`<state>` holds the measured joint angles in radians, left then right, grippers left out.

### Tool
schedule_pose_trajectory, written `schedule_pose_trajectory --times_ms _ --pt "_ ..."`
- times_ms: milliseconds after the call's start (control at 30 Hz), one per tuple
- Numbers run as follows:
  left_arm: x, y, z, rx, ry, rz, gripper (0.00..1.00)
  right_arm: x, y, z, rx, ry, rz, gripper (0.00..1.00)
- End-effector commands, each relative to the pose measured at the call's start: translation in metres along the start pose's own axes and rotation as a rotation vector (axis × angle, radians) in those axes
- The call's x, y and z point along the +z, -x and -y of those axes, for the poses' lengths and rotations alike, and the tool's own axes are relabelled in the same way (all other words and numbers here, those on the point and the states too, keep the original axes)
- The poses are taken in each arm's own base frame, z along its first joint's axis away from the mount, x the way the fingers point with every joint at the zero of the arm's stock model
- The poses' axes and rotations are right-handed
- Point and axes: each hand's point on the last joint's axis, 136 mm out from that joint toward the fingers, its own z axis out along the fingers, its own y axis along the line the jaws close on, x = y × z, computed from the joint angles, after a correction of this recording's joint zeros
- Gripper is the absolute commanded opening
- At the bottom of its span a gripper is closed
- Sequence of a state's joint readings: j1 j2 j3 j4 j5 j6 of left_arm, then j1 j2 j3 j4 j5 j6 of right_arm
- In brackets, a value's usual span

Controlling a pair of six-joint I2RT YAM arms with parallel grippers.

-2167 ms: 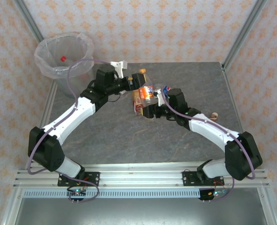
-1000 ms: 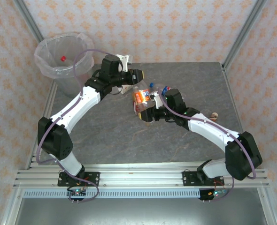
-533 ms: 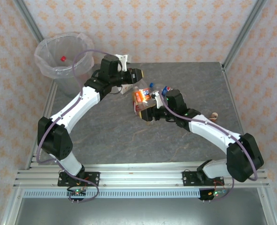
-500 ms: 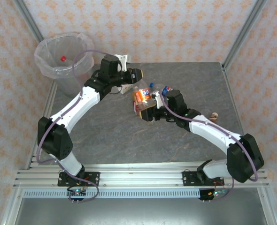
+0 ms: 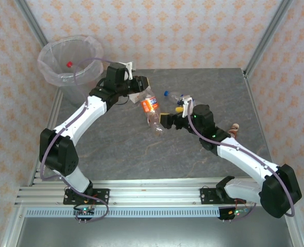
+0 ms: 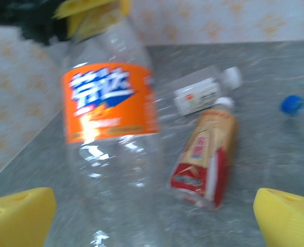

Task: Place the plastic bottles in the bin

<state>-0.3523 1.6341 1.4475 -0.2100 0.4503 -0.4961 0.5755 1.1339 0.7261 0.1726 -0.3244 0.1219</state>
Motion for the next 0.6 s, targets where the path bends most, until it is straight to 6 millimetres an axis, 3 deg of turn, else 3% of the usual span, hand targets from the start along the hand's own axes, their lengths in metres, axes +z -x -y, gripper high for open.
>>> schedule_pose_trajectory --times_ms 0,400,567 --pt "-0.029 0.016 -0.002 0.025 0.054 0.081 0.0 -0.01 0.016 0.044 0.071 -0.263 0.104 0.99" --pt "-0.087 0.047 -0.03 0.034 0.246 0.249 0.0 -0.022 0.006 0.079 0.191 -0.41 0.179 0.99" --pt "-0.103 0.067 -0.025 -0.026 0.193 0.29 0.0 -0.024 0.004 0.084 0.215 -0.418 0.19 0.99"
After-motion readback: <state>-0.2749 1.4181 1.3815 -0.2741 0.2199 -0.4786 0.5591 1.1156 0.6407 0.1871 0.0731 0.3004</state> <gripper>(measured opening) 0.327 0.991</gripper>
